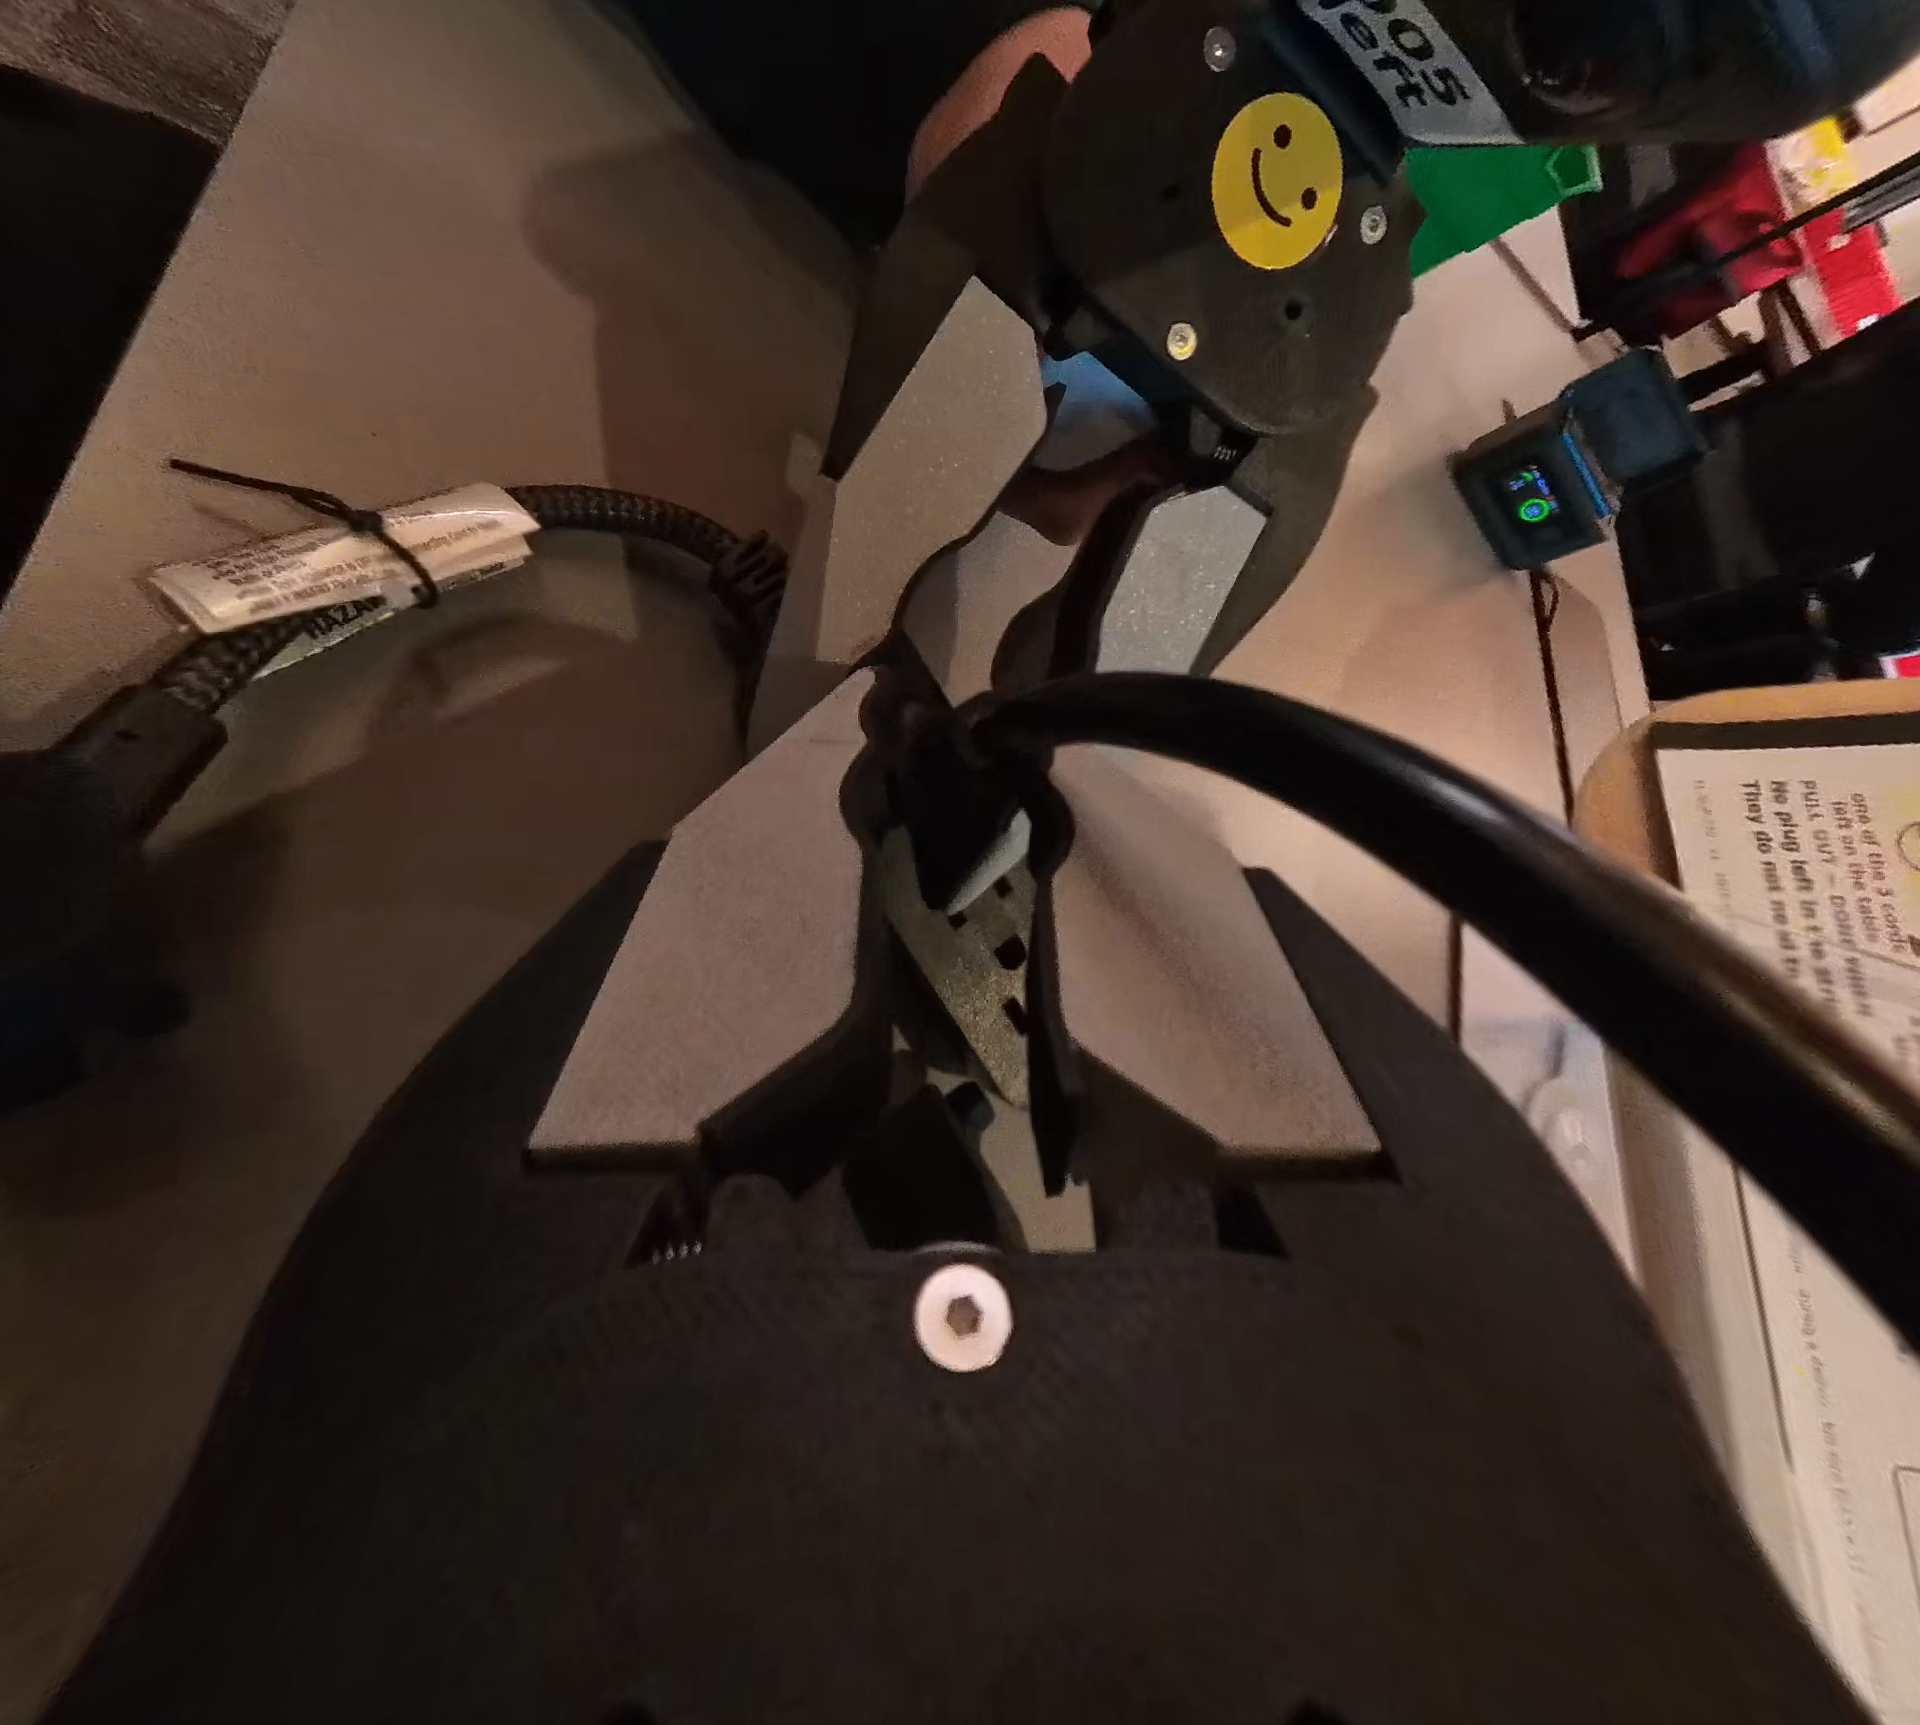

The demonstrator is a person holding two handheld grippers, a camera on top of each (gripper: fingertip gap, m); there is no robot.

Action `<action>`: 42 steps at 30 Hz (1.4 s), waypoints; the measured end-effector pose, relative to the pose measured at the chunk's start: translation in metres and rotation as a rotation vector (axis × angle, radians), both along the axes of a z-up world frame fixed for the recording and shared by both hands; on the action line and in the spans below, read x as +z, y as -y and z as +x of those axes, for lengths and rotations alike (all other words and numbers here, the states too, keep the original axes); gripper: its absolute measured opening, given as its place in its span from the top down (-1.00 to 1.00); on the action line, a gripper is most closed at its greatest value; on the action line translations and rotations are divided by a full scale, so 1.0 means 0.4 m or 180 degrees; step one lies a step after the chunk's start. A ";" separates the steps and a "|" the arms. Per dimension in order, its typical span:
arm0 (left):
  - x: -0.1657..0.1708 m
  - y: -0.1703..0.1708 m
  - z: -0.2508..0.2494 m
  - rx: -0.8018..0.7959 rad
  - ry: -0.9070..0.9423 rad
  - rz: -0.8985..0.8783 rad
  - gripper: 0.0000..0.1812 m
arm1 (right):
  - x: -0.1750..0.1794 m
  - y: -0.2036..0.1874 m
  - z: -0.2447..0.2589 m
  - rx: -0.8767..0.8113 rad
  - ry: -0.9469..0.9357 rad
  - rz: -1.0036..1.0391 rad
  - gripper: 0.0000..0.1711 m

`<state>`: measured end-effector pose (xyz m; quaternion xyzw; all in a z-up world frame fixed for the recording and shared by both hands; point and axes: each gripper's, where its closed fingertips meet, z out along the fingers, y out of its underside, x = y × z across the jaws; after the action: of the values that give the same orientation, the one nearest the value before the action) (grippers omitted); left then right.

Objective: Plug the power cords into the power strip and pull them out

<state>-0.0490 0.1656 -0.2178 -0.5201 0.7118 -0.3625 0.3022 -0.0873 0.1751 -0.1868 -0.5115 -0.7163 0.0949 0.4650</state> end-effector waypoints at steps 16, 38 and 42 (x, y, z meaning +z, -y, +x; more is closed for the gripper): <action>-0.002 -0.052 0.008 0.0393 -0.0015 -0.0036 0.54 | 0.012 -0.050 0.001 -0.0174 -0.0697 -0.1684 0.82; 0.003 -0.044 -0.004 0.0326 0.0010 -0.0028 0.68 | 0.036 -0.029 0.006 -0.0034 -0.0581 -0.1363 0.87; 0.002 -0.025 -0.010 0.0177 0.0025 0.0032 0.68 | 0.043 -0.006 -0.003 0.0109 -0.0573 -0.1297 0.87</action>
<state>-0.0531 0.1757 -0.2171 -0.5368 0.6978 -0.3523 0.3176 -0.0883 0.1777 -0.1694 -0.5721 -0.6466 0.2908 0.4124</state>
